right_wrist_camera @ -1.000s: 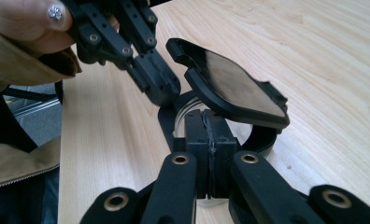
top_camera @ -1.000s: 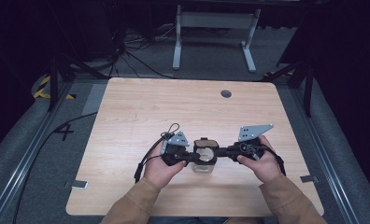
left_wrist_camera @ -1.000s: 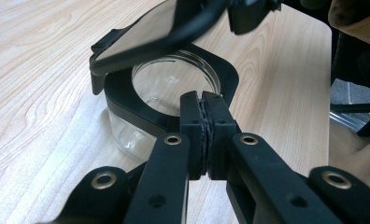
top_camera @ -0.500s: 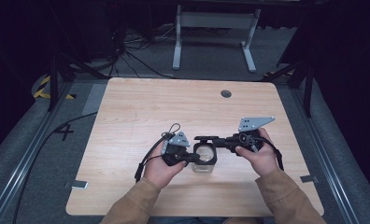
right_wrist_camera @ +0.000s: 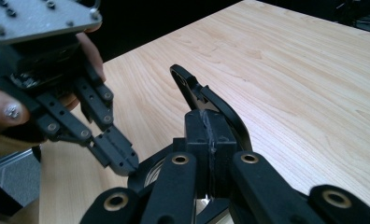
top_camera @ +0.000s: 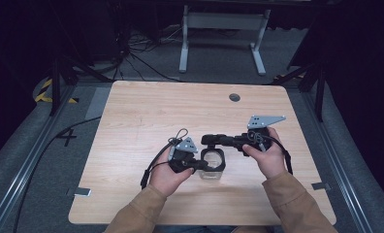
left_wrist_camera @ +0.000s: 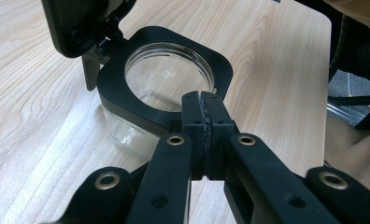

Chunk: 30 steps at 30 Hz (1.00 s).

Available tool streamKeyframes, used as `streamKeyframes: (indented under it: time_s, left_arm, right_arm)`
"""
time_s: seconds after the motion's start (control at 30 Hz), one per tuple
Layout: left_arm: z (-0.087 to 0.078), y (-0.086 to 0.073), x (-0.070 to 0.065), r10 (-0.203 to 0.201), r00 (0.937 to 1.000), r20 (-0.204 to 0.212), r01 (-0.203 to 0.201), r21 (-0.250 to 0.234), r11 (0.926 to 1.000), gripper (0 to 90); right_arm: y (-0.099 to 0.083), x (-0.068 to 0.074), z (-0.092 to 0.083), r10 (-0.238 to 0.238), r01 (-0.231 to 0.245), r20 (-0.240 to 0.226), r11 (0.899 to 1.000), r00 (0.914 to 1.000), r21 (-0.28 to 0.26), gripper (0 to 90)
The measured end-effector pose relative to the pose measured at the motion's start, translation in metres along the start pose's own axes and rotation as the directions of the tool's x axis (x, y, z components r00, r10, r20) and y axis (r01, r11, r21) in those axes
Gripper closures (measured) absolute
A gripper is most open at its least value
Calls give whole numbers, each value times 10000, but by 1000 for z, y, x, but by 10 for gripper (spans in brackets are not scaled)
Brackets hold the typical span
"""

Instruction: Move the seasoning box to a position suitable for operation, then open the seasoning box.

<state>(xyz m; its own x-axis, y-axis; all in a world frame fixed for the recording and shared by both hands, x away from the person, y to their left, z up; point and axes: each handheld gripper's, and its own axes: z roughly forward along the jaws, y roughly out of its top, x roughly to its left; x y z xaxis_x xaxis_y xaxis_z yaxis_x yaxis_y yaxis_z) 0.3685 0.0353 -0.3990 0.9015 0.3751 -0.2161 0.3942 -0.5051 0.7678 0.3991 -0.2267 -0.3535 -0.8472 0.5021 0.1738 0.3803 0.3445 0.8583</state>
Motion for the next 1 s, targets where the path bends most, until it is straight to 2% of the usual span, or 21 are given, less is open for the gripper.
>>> streamKeyframes:
  time_s: [0.2, 0.7, 0.8, 0.9, 1.0]
  left_arm:
    - [0, 0, 1, 27, 10000, 21, -27, 47, 10000, 895]
    - [1, 1, 0, -32, 10000, 82, 31, 88, 10000, 896]
    - [4, 1, 0, 117, 9998, -166, -109, 468, 9988, 896]
    - [4, 1, -1, 58, 9999, 123, -61, 245, 9997, 895]
    - [1, 1, -2, 125, 9999, 68, -126, 199, 9997, 888]
  right_arm:
    - [2, -5, 5, 353, -353, 310, 9994, 9989, 0, 900]
    - [3, -12, 9, 691, -688, 588, 9976, 9959, -71, 900]
    - [3, -14, 10, 751, -749, 701, 9972, 9947, -53, 900]
    - [2, -15, 11, 816, -811, 671, 9967, 9944, -104, 900]
    - [2, -12, 9, 686, -680, 622, 9976, 9957, -120, 900]
